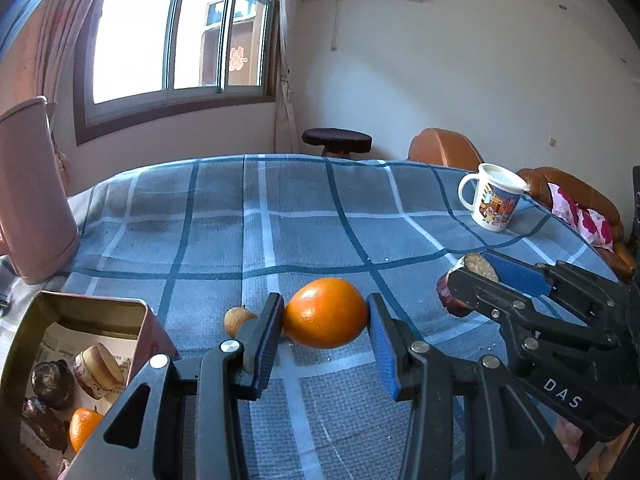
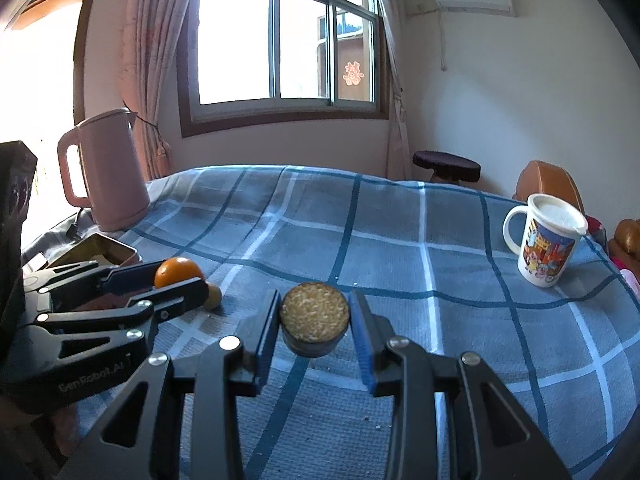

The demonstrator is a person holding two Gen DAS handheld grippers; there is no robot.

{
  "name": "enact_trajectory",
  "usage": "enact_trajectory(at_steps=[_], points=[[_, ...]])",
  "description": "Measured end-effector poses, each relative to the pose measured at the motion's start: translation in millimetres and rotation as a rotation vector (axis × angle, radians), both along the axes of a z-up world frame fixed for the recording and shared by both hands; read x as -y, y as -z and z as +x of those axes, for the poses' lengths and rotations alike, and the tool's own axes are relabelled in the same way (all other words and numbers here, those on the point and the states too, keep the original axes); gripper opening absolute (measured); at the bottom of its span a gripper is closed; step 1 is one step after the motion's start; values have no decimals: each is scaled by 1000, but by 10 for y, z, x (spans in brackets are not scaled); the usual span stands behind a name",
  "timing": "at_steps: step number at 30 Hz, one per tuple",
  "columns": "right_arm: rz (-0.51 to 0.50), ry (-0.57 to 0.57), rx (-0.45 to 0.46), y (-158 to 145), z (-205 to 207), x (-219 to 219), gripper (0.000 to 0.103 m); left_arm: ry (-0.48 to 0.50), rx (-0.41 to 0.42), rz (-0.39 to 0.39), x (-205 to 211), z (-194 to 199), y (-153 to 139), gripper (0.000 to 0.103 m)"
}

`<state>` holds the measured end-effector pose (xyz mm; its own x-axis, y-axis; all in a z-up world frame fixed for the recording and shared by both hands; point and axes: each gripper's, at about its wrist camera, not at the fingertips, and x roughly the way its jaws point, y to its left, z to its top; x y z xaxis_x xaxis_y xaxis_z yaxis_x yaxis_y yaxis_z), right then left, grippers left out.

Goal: Organize fruits
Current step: 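Lift the tan cake with the right tool while the left tool lifts the orange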

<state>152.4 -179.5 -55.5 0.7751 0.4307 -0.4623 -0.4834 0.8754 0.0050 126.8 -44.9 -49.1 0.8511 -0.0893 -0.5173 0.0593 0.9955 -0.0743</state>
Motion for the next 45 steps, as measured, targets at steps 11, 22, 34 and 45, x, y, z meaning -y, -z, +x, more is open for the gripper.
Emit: enact_trajectory(at_steps=[11,22,34,45], points=[[12,-11,48,-39,-89,12,37,-11,52,17,8,-89,-47,44],[34,-11,96,-74,-174,55,37,-21,101,32,22,-173,-88,44],[47,-8,132,-97,-232,89,37,-34,149,48,38,-260,-120,44],[70,-2,175,-125,-304,136,37,-47,191,57,39,-330,-148,44]])
